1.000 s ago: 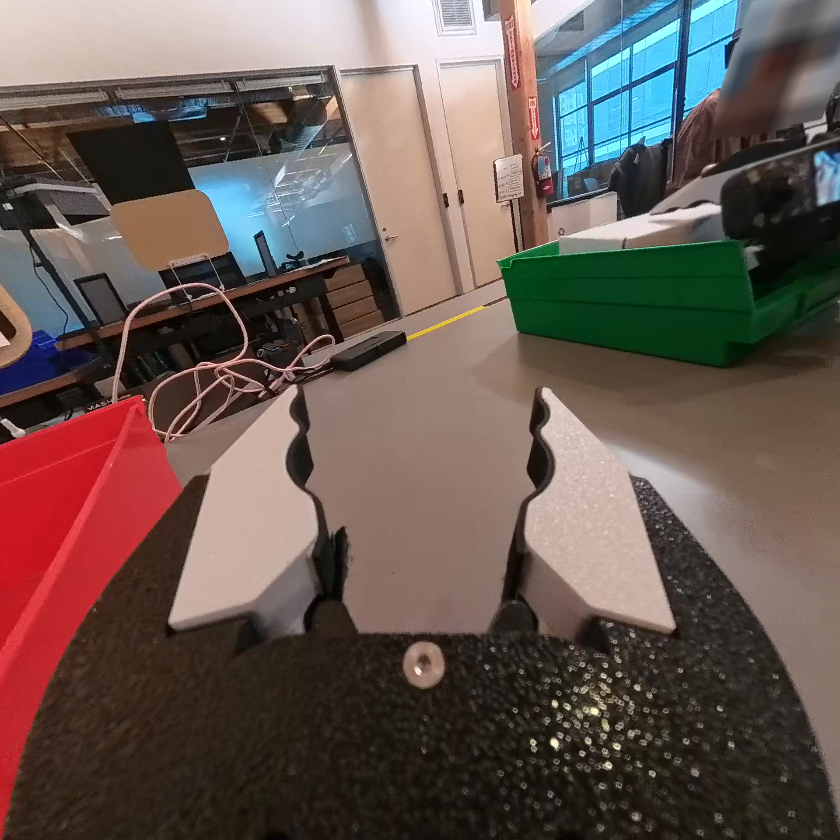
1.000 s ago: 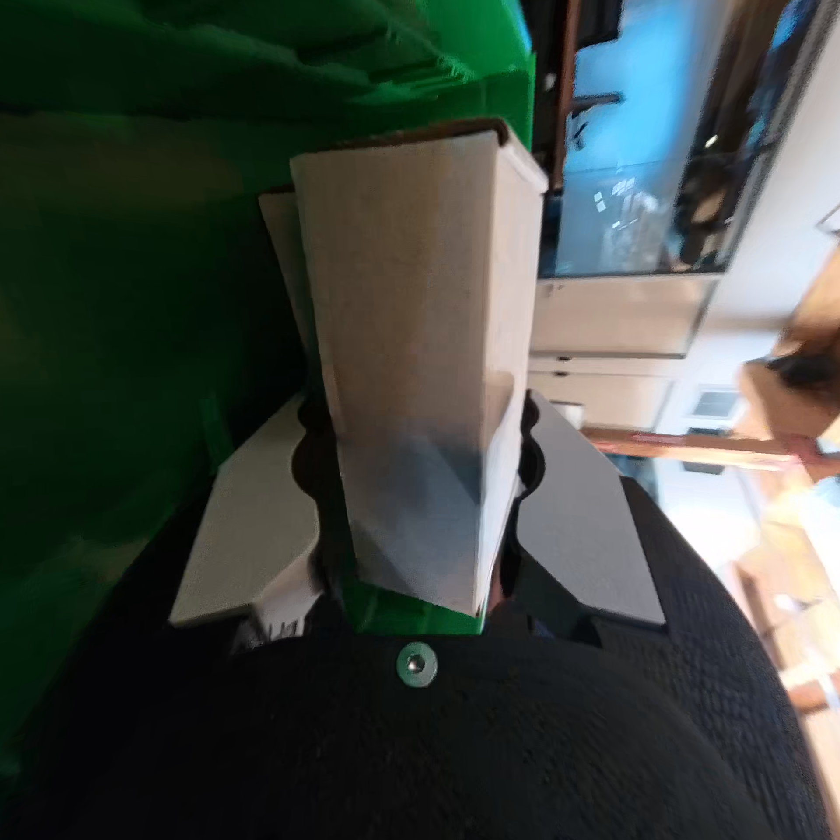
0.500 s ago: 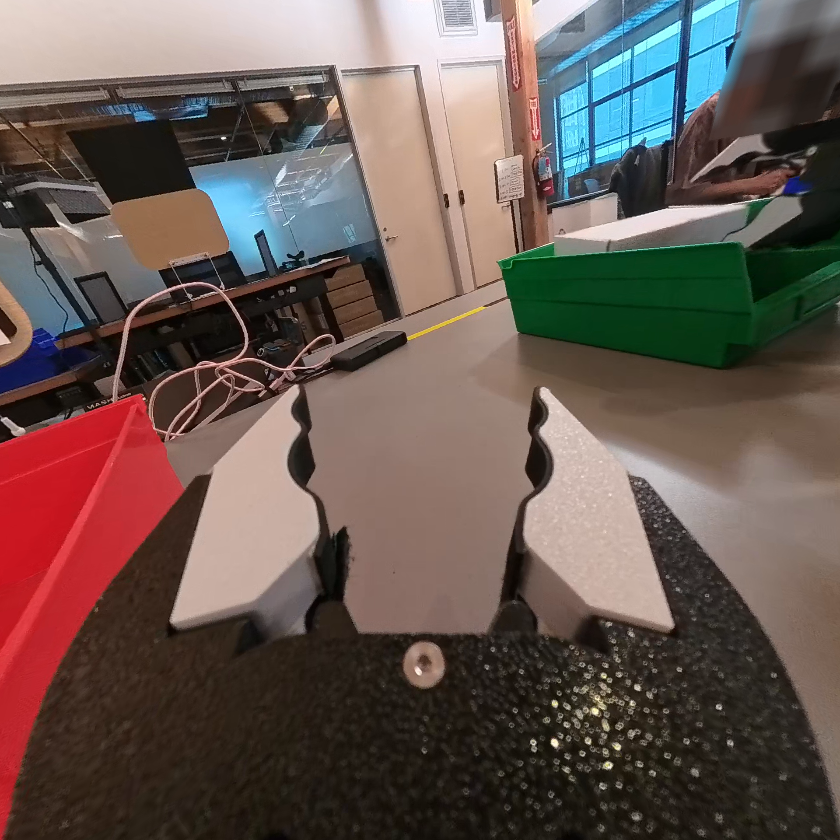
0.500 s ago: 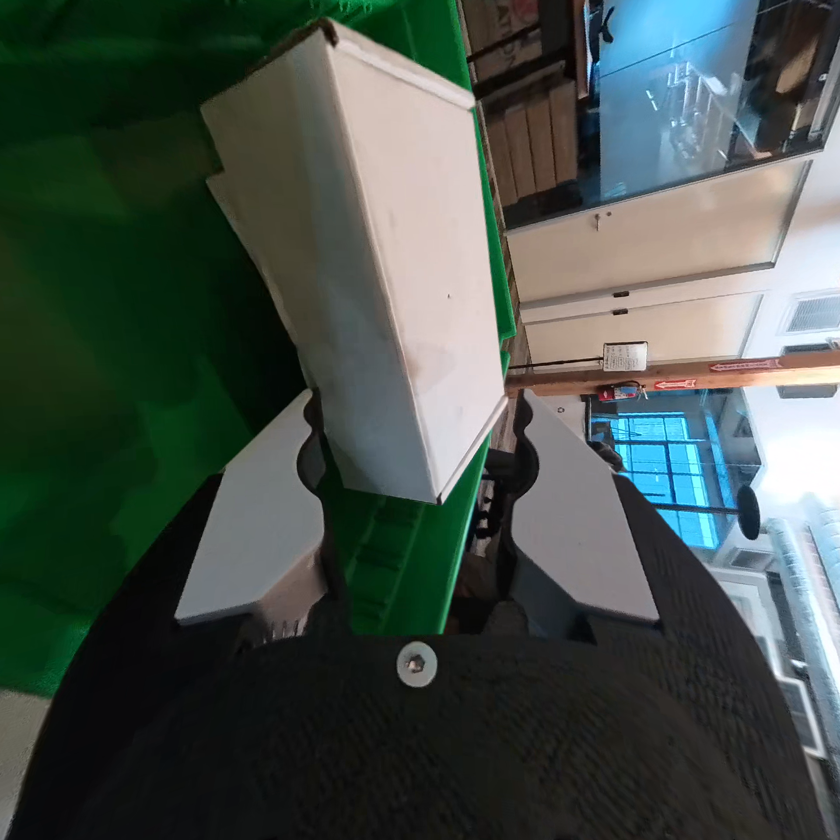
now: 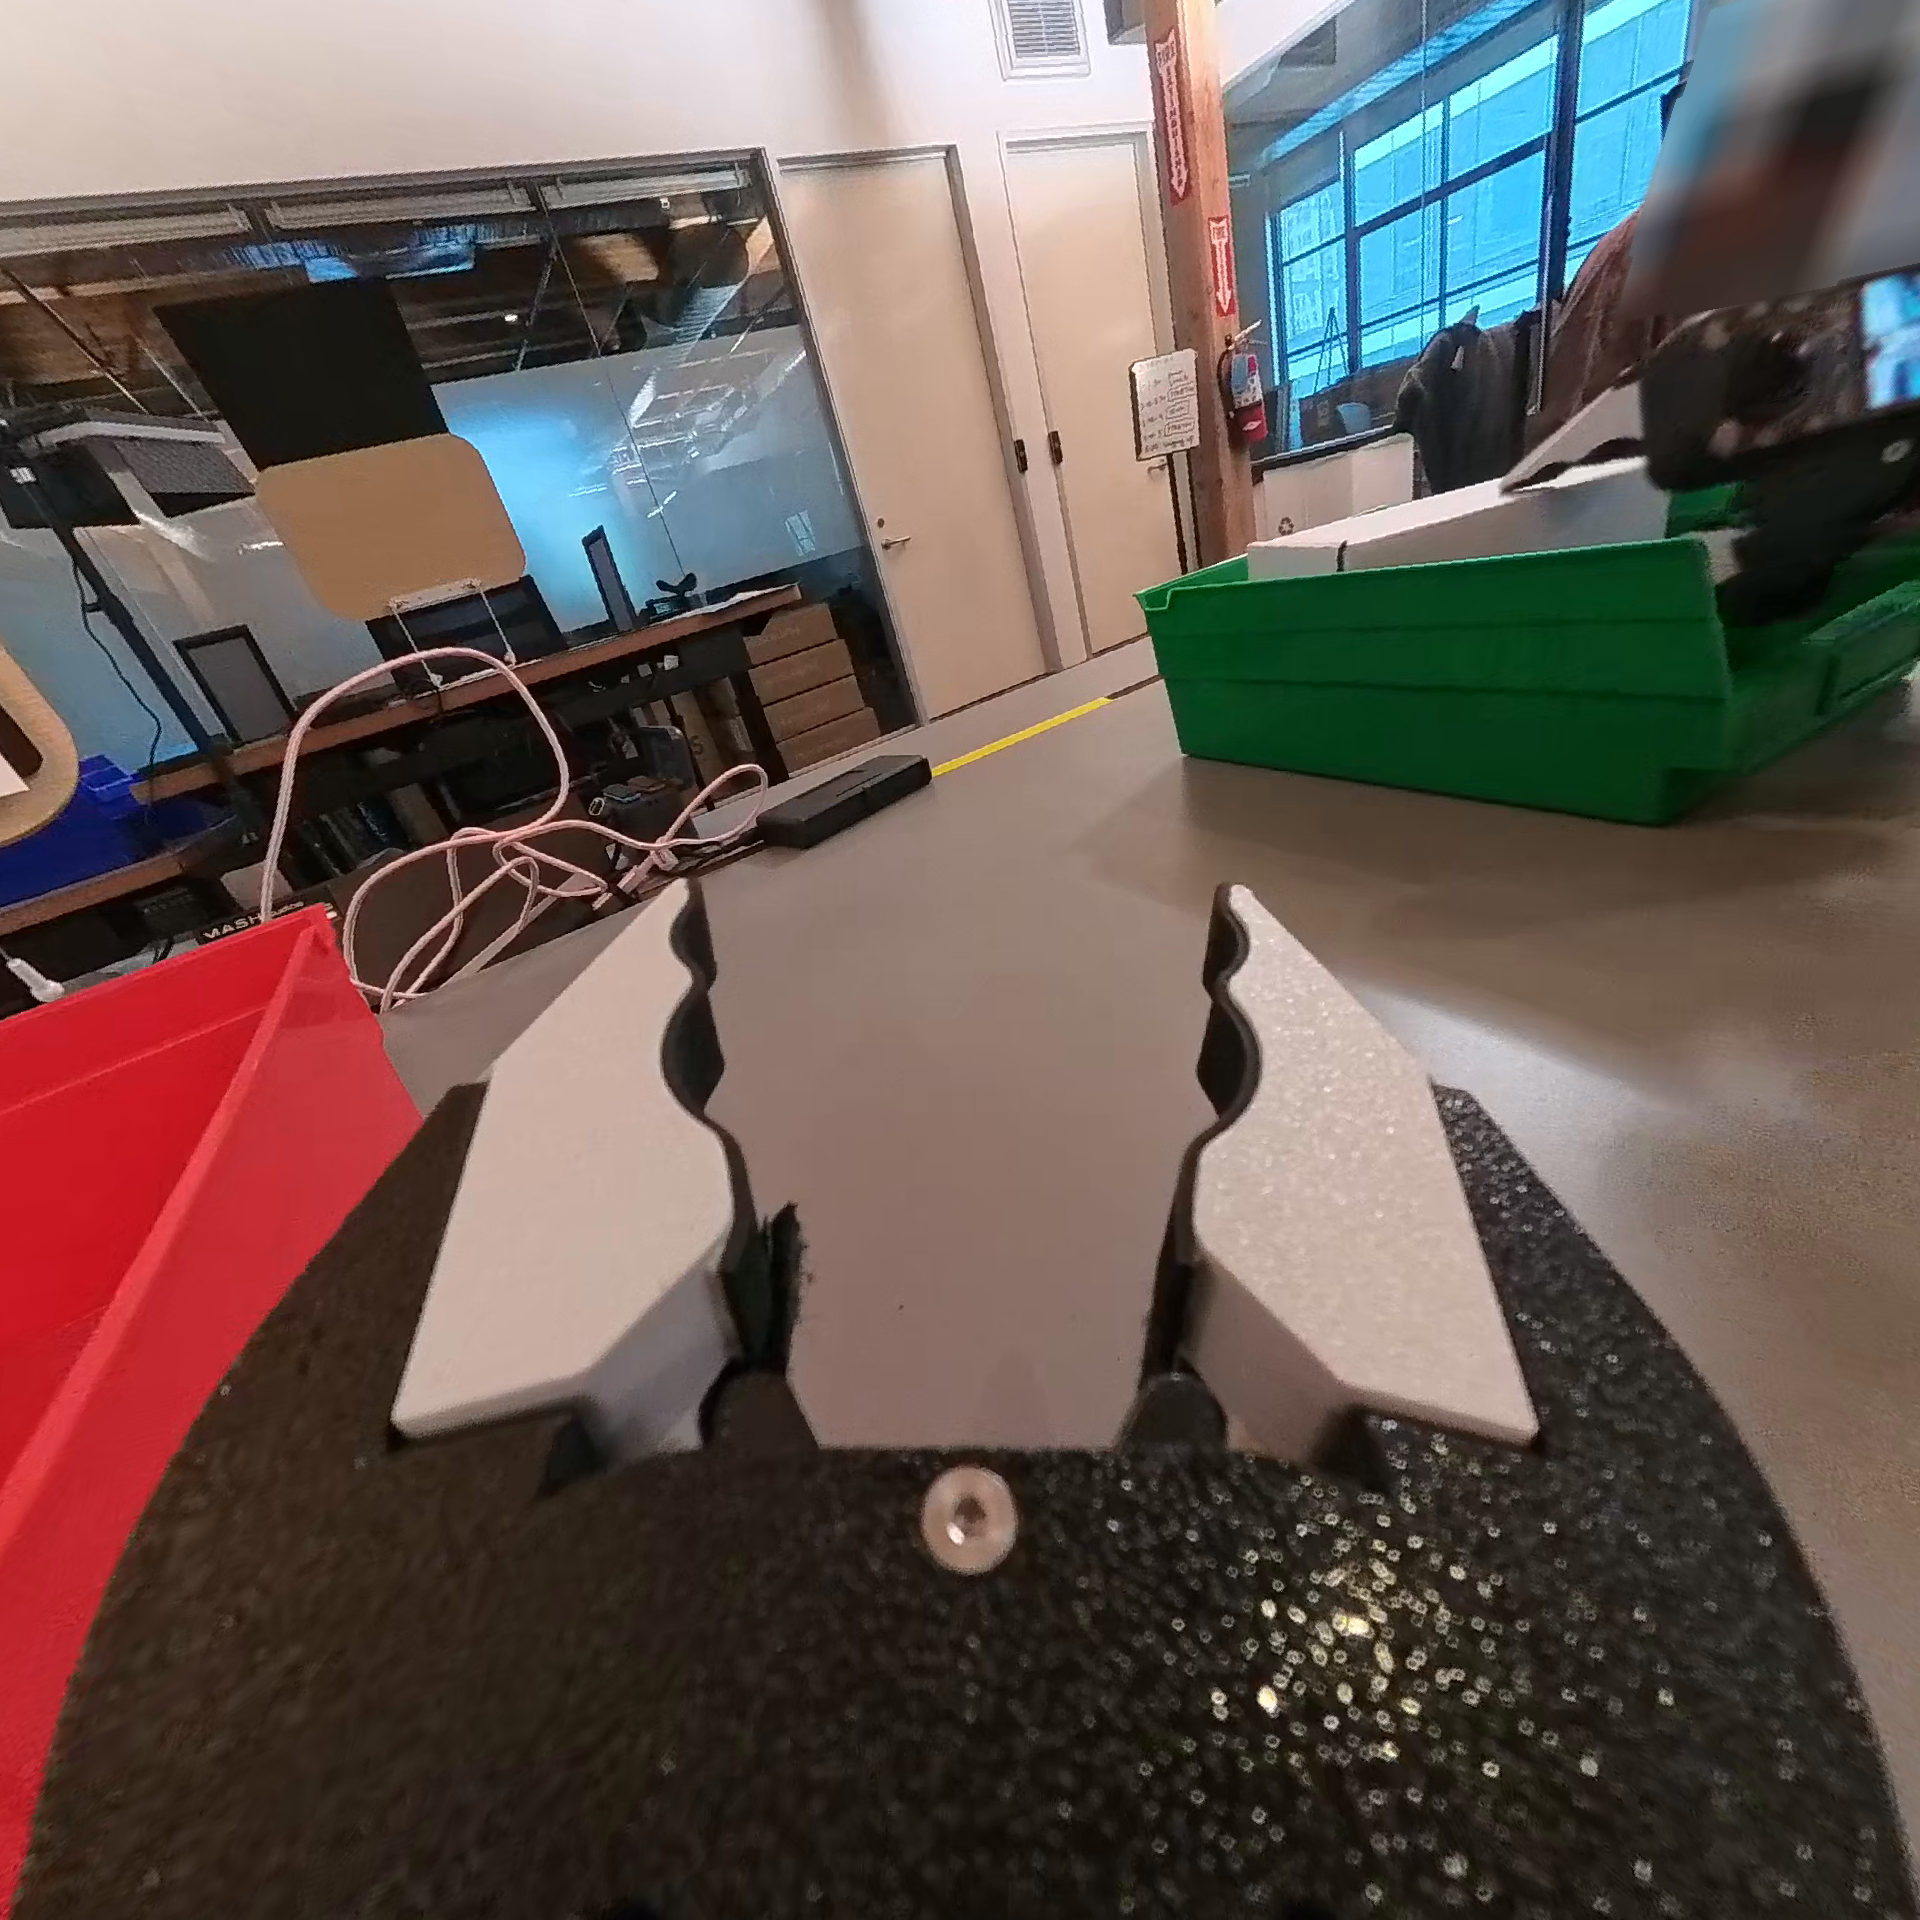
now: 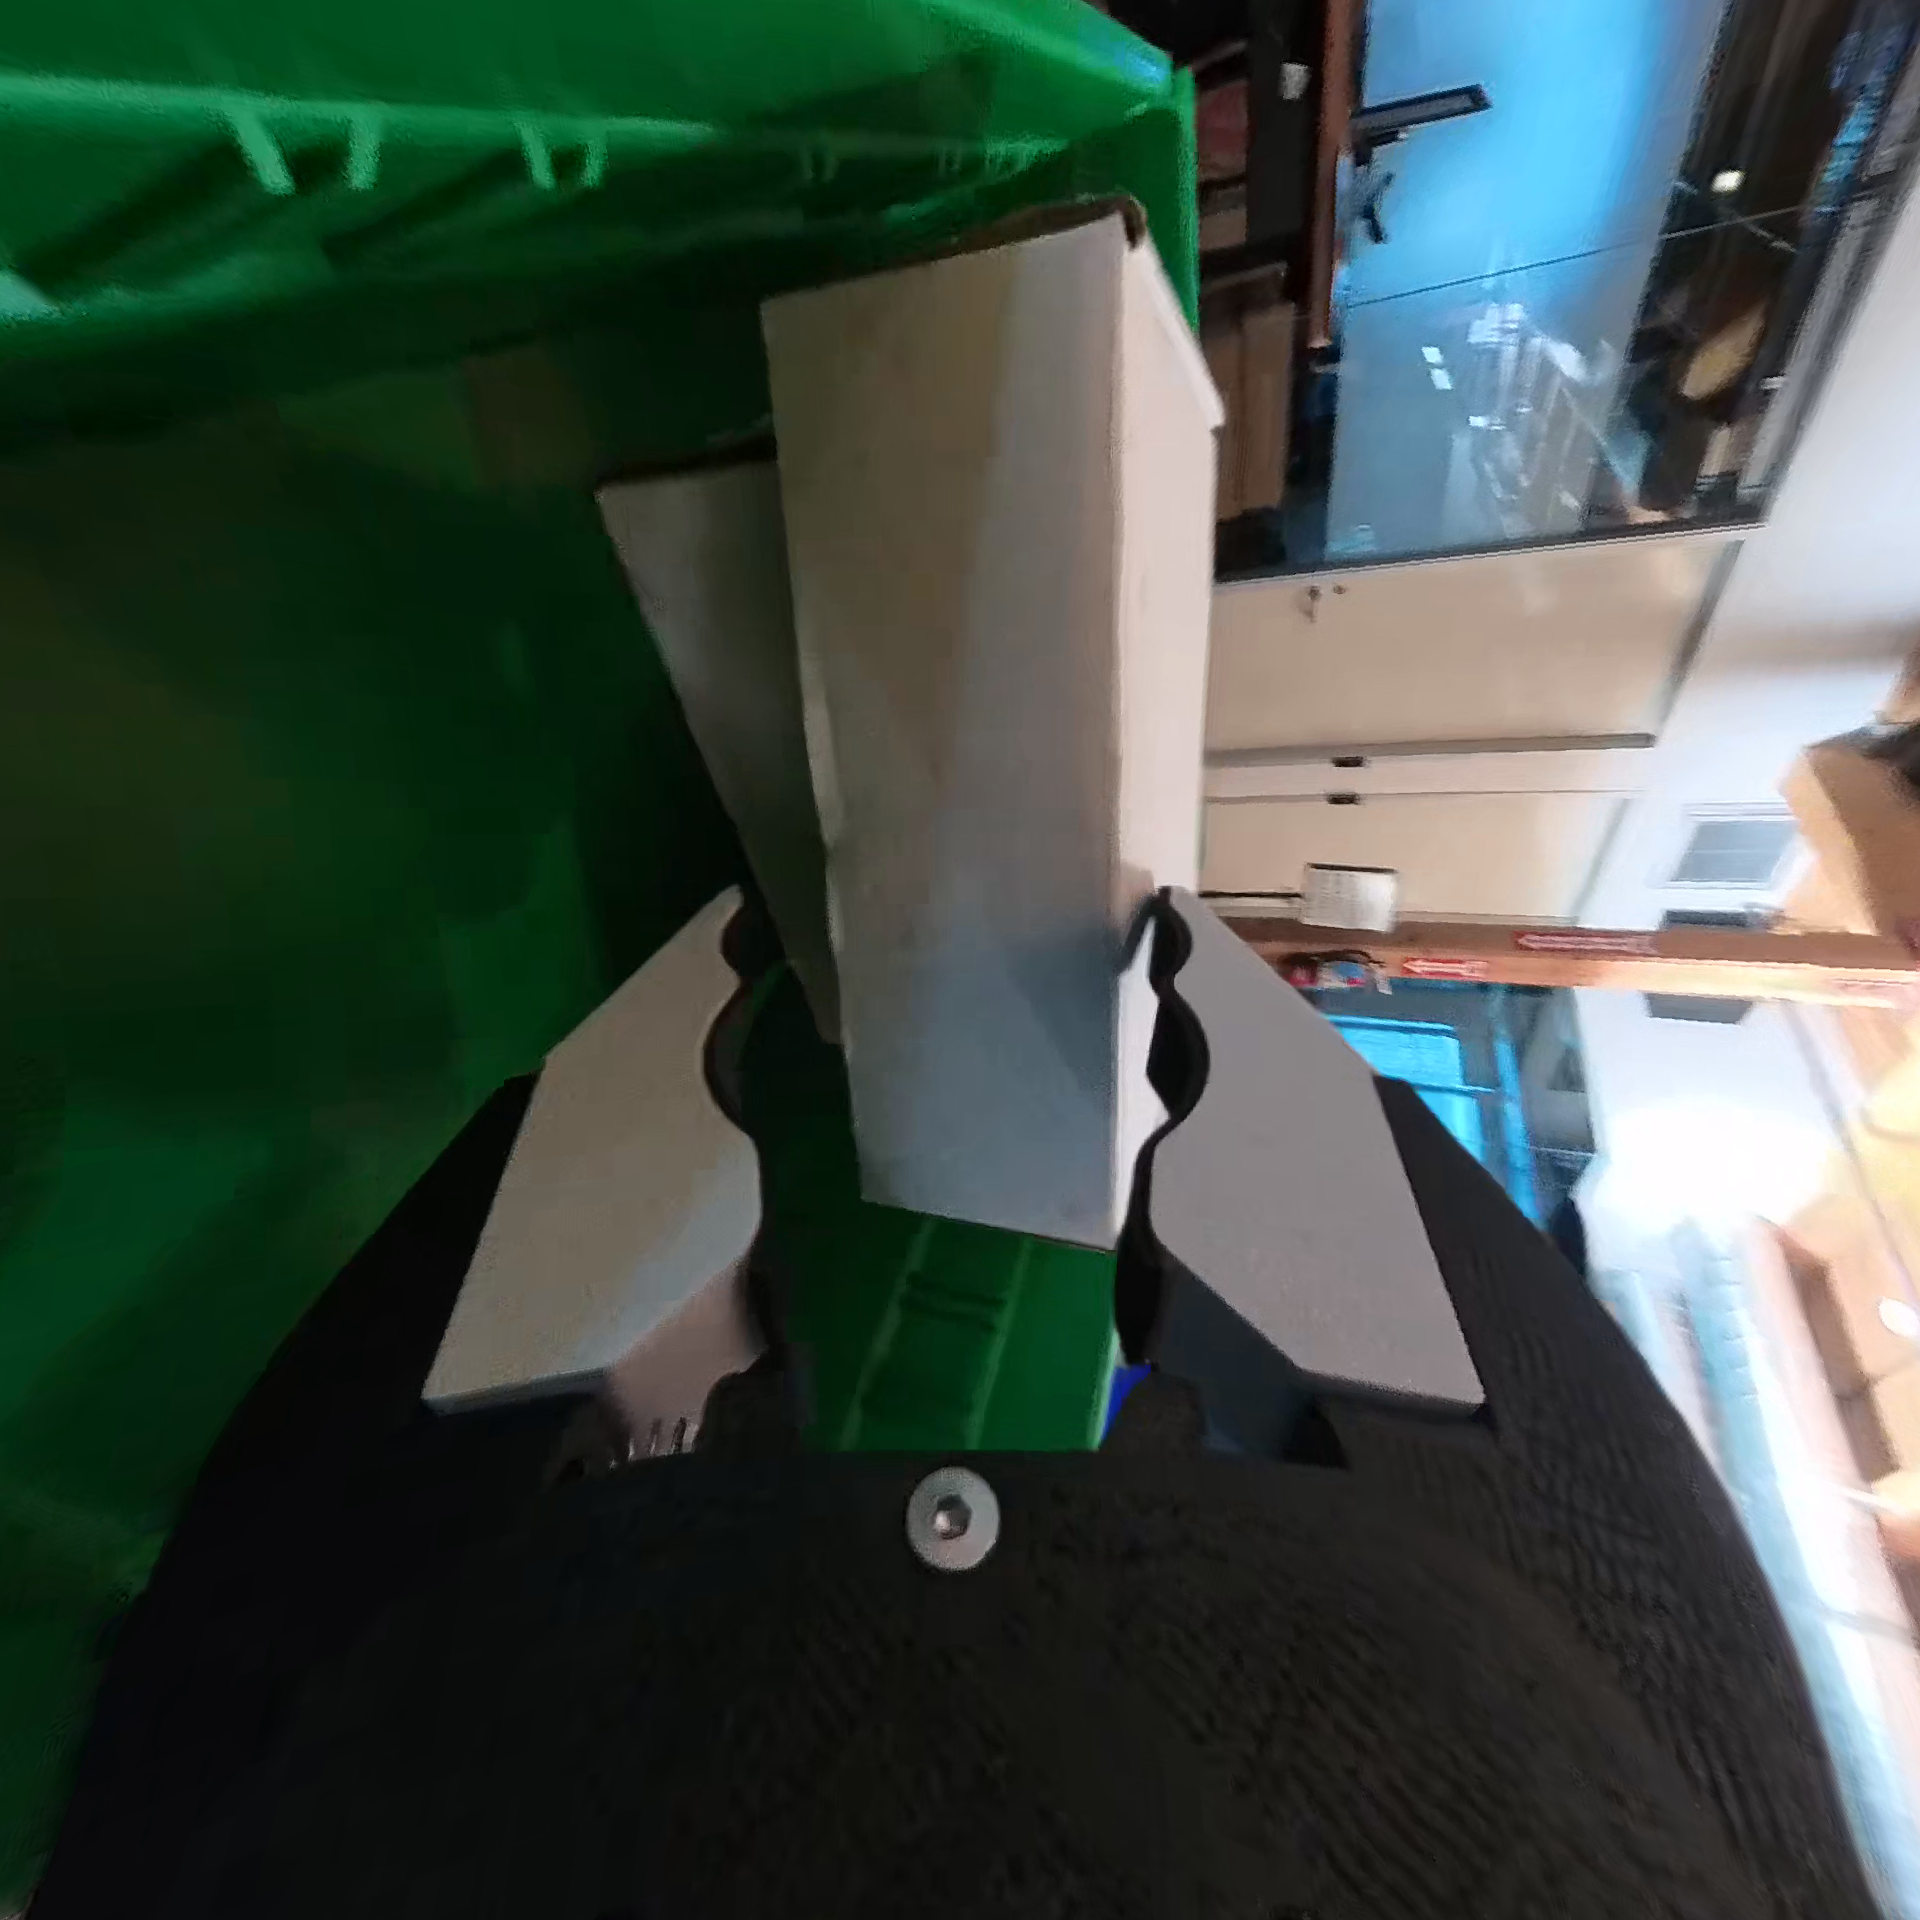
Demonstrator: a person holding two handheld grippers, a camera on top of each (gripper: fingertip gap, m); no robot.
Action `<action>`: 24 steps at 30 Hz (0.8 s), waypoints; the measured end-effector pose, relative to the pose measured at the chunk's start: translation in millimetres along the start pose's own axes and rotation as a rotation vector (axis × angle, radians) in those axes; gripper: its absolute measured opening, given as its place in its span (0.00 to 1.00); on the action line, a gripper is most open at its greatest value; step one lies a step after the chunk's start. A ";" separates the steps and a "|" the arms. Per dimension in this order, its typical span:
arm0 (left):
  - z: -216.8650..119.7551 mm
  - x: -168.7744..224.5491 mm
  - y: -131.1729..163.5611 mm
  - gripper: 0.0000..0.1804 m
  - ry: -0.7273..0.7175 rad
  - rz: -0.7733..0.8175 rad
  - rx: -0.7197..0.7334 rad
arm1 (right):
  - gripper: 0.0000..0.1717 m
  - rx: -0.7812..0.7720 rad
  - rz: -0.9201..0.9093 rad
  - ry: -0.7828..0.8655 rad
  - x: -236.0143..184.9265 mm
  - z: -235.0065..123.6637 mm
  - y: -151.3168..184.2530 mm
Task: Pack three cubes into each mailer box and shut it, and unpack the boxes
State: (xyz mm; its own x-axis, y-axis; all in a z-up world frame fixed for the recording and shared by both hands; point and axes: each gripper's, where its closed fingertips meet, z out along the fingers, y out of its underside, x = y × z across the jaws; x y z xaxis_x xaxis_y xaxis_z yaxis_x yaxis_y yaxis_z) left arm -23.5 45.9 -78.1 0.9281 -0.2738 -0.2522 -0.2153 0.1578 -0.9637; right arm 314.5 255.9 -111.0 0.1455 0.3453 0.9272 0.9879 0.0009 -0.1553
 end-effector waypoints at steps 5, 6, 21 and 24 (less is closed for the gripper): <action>0.3 -0.6 0.2 0.52 0.001 -0.007 -0.002 | 0.34 0.040 -0.081 0.080 7.7 0.0 -3.8; 0.3 -1.1 0.3 0.52 0.001 -0.012 -0.002 | 0.34 0.083 -0.082 0.080 8.0 -2.7 -6.7; -0.2 -1.1 -0.9 0.52 0.001 -0.018 0.005 | 0.44 0.174 -0.270 -0.110 14.0 21.1 15.0; -0.3 -1.3 -1.1 0.52 0.000 -0.017 0.006 | 0.46 0.132 -0.204 -0.148 17.4 5.9 15.6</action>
State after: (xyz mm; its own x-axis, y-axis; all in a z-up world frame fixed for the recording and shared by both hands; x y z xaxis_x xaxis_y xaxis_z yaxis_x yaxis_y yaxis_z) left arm -24.6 45.9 -76.8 0.9317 -0.2767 -0.2353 -0.1973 0.1585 -0.9675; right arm 332.1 267.4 -99.3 -0.0744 0.4586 0.8855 0.9789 0.2028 -0.0227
